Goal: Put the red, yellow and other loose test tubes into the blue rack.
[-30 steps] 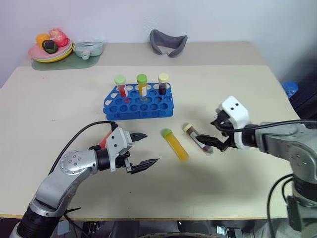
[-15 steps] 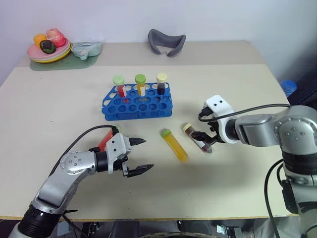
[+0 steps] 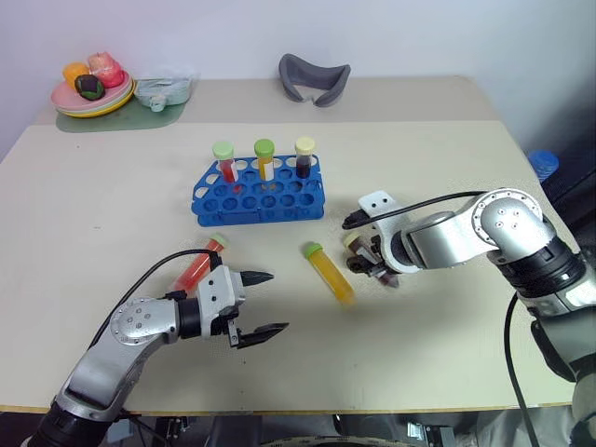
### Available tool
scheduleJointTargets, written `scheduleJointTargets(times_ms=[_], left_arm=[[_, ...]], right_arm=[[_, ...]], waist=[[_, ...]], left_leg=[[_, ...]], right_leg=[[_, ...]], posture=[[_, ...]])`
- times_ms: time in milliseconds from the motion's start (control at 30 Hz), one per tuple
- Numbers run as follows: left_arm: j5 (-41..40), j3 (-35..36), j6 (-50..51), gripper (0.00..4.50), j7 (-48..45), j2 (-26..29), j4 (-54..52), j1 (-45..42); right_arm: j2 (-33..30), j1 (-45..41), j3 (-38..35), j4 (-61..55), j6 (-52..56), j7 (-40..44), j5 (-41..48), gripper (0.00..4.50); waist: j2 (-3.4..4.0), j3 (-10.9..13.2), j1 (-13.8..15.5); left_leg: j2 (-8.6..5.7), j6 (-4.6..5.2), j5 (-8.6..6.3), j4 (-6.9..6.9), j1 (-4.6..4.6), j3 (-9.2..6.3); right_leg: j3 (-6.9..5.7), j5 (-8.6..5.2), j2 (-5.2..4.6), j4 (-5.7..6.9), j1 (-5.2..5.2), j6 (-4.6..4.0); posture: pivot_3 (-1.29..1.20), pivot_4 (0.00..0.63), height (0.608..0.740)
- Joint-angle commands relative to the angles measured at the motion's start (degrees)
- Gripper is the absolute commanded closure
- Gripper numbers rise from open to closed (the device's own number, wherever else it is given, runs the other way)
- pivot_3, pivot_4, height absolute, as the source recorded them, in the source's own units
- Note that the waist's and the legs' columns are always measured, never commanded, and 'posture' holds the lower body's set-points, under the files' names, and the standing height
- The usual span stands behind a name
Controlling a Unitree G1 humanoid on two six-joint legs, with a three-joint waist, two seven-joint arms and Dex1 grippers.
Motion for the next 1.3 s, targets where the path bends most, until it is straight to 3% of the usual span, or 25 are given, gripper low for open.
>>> scheduleJointTargets(times_ms=[33, 400, 500, 600, 933, 1067, 1200, 1300], left_arm=[[-0.4, 0.8, 0.9, 0.03, 1.0, 0.1, -3.1, 0.0], [-1.2, 1.9, 2.0, 0.03, 1.5, 0.4, -4.2, 0.3], [-1.4, 2.0, 2.1, 0.00, 1.5, 0.1, -4.4, 0.4], [-1.3, 1.8, 1.9, 0.00, 1.5, 0.0, -4.4, 0.4], [-1.4, 2.3, 1.5, 0.00, 1.3, 0.2, -4.4, 1.0], [-1.8, 2.7, 1.9, 0.00, 1.4, 0.4, -4.7, 1.0], [-2.1, 3.0, 2.3, 0.00, 1.6, 0.5, -4.7, 0.9], [-2.2, 3.3, 2.8, 0.00, 2.4, 0.2, -5.0, 1.3]], right_arm=[[0.8, -2.4, 1.0, 2.1, 0.0, -1.1, 1.3, 0.00], [1.3, -2.7, 2.6, 5.1, 1.3, -1.2, 1.3, 0.00], [1.4, -3.0, 3.0, 5.3, 1.4, -1.3, 1.3, 0.90], [1.4, -4.1, 3.6, 5.2, 1.6, -2.0, 1.2, 2.32], [1.8, -4.8, 4.0, 5.0, 1.4, -1.6, 1.3, 2.32], [1.8, -5.1, 4.2, 4.5, 1.5, -1.6, 1.3, 3.61], [2.0, -5.9, 4.2, 4.2, 1.2, -1.6, 1.3, 3.70], [2.4, -6.8, 2.3, 1.0, 2.0, 1.4, -3.4, 3.70]], waist=[[0.00, 0.0, 0.1], [-0.01, 0.0, 0.0], [-0.01, 0.0, 0.0], [0.00, 0.0, 0.0], [0.00, 0.0, 0.0], [0.00, 0.0, 0.0], [0.00, 0.0, 0.0], [0.01, 0.0, 0.0]], left_leg=[[0.00, 0.00, 0.00, 0.00, -0.02, -0.01], [0.00, 0.00, 0.00, 0.01, -0.01, -0.01], [0.00, 0.00, 0.00, 0.02, -0.01, -0.01], [0.00, 0.00, 0.00, 0.00, 0.00, -0.01], [0.01, 0.01, 0.00, -0.01, -0.03, -0.01], [0.01, 0.01, 0.00, -0.01, -0.03, -0.01], [0.01, 0.01, 0.00, -0.01, -0.04, -0.01], [0.01, 0.01, 0.00, -0.01, -0.07, -0.01]], right_leg=[[-0.01, 0.00, 0.00, 0.00, -0.01, 0.00], [-0.01, 0.00, 0.01, 0.00, 0.00, -0.01], [0.00, 0.00, 0.01, 0.00, 0.01, -0.01], [-0.01, 0.00, 0.02, 0.00, 0.00, -0.01], [0.00, 0.00, 0.03, -0.01, -0.04, -0.01], [0.00, 0.00, 0.03, -0.01, -0.04, -0.01], [0.00, 0.00, 0.02, -0.01, -0.05, -0.01], [0.00, 0.00, 0.02, -0.01, -0.08, -0.01]], posture=[[0.00, 0.150, 0.740], [0.00, 0.150, 0.740], [0.00, 0.150, 0.740], [0.00, 0.150, 0.740], [0.00, 0.150, 0.740], [0.00, 0.150, 0.740], [0.00, 0.150, 0.740], [0.00, 0.150, 0.740]])
